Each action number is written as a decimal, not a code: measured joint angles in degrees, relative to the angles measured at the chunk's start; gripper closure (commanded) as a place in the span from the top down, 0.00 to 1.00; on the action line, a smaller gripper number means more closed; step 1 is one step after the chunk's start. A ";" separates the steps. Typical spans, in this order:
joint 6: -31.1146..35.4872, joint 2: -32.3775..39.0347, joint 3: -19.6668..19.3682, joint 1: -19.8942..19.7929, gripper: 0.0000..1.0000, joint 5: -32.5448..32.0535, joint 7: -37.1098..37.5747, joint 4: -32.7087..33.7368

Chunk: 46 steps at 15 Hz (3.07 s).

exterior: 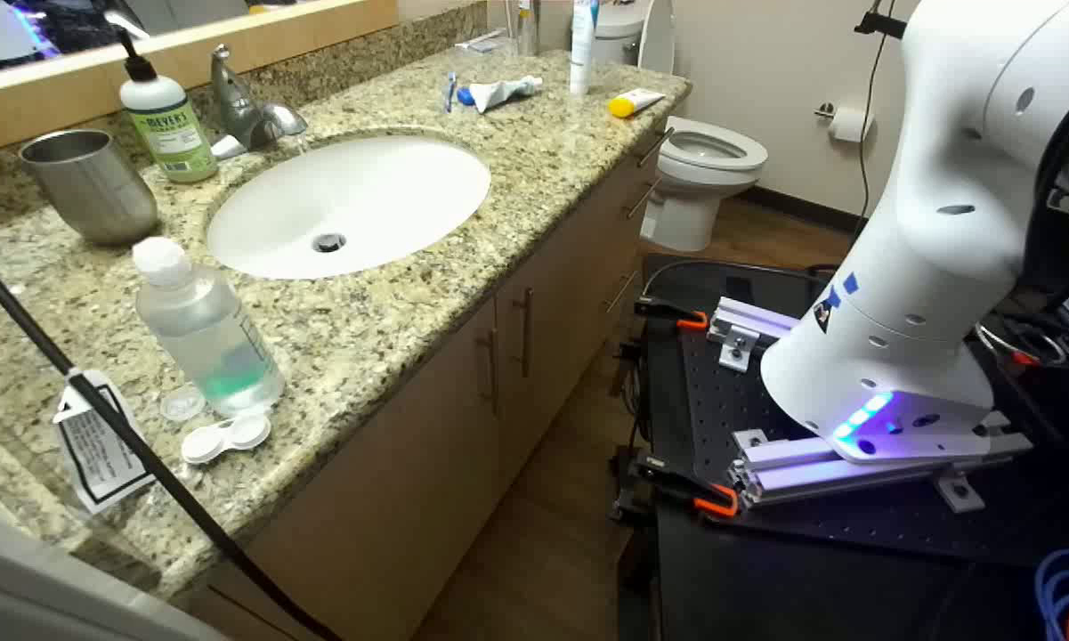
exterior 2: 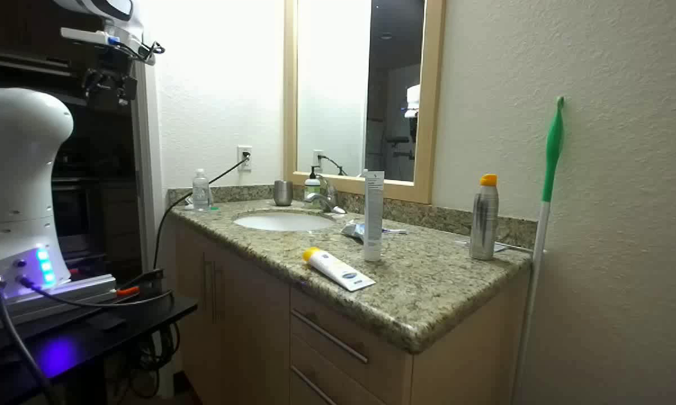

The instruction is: Wet the toothbrush with water, put it back on the counter, move the toothpaste forward then close the tap

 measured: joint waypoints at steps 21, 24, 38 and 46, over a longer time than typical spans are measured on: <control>33.57 9.47 -15.02 -16.56 1.00 -22.85 13.84 1.90; 48.95 18.00 -14.96 -16.75 1.00 -27.27 24.12 1.90; 58.47 37.58 -13.61 -29.42 1.00 -25.85 37.80 11.76; 51.33 58.14 -22.19 -31.99 1.00 -12.55 36.88 35.27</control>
